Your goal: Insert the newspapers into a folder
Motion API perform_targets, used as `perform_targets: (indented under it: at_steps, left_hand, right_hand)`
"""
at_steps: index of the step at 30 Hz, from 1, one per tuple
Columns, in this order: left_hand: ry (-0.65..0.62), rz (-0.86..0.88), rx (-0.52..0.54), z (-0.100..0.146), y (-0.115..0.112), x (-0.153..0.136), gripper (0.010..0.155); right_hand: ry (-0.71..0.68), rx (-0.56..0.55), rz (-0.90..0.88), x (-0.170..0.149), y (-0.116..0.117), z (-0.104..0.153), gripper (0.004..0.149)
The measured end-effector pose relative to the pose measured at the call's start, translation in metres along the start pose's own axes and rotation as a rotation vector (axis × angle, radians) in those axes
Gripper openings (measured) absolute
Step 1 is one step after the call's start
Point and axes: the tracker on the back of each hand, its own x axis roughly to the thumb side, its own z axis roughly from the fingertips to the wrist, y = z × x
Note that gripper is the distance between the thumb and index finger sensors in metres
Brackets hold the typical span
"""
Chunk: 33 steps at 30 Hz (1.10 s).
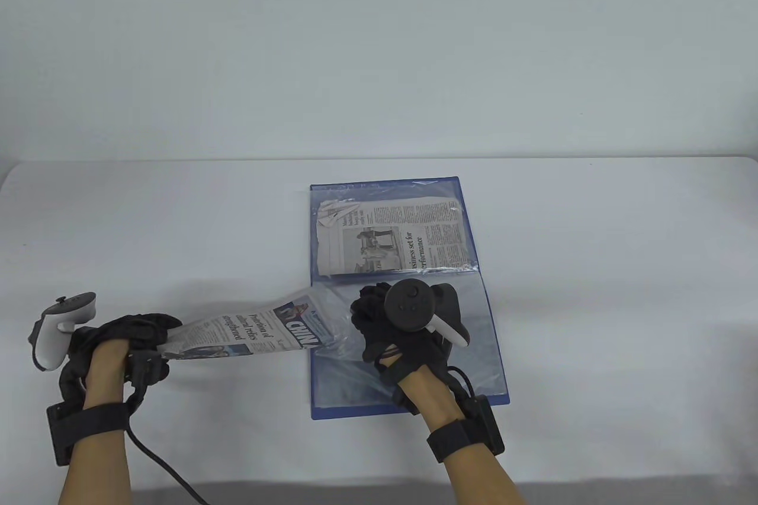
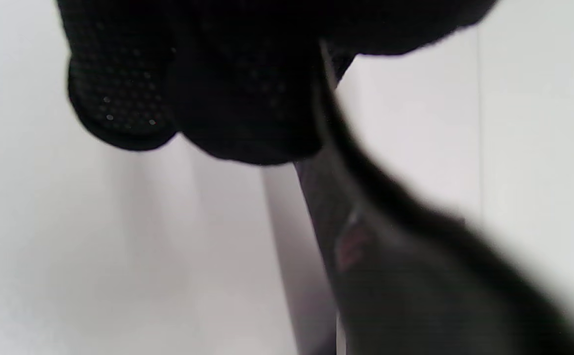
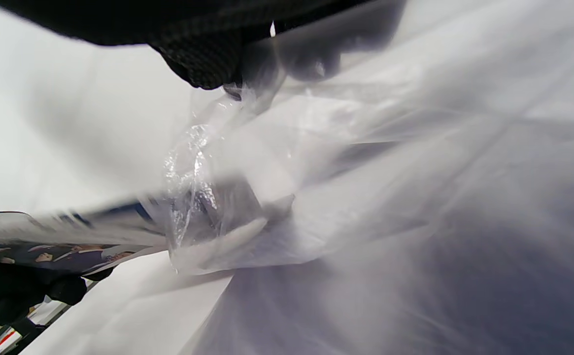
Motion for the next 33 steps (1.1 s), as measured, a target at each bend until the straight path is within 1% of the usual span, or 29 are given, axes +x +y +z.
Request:
perform_targets:
  at_steps: [4, 11, 13, 15, 17, 18, 22, 25, 27, 29, 31, 33]
  left_hand:
    - [-0.058, 0.029, -0.014, -0.007, -0.005, 0.001, 0.047]
    - [-0.085, 0.090, -0.166, -0.027, -0.018, -0.002, 0.047]
    - [-0.080, 0.100, -0.189, -0.030, -0.020, -0.003, 0.047]
    - [-0.032, 0.078, -0.187, -0.030, -0.020, -0.004, 0.047]
    - [0.025, 0.020, -0.147, -0.027, -0.018, -0.004, 0.047]
    - [0.039, 0.000, -0.125, -0.024, -0.017, -0.003, 0.047]
    - [0.051, -0.012, -0.143, -0.016, -0.015, -0.001, 0.047]
    - [0.040, -0.034, -0.112, -0.010, -0.011, 0.001, 0.047]
    - [0.036, -0.031, -0.111, -0.010, -0.011, 0.002, 0.047]
    - [0.035, -0.030, -0.112, -0.015, -0.013, 0.002, 0.047]
    - [-0.039, 0.028, -0.120, -0.025, -0.019, 0.001, 0.048]
    - [-0.072, 0.046, -0.149, -0.033, -0.027, 0.003, 0.048]
  right_hand:
    - [-0.001, -0.001, -0.002, 0.000, 0.000, 0.000, 0.037]
    - [0.002, 0.013, 0.003, 0.000, 0.001, -0.001, 0.037]
    - [0.003, 0.015, 0.005, 0.000, 0.001, -0.001, 0.037]
    - [0.003, 0.013, 0.003, 0.000, 0.001, -0.001, 0.037]
    - [0.002, 0.009, 0.000, 0.001, 0.000, -0.001, 0.037]
    - [0.003, 0.009, -0.002, 0.001, 0.000, -0.001, 0.037]
    - [-0.001, 0.005, -0.005, 0.001, 0.000, 0.000, 0.037]
    - [-0.006, 0.001, -0.013, 0.002, -0.001, 0.000, 0.037]
    - [-0.007, 0.002, -0.012, 0.002, -0.001, -0.001, 0.037]
    - [-0.011, 0.005, -0.014, 0.002, 0.000, -0.001, 0.037]
    - [-0.015, 0.007, -0.010, 0.003, 0.001, -0.001, 0.037]
    - [-0.018, 0.009, -0.010, 0.004, 0.001, -0.001, 0.037]
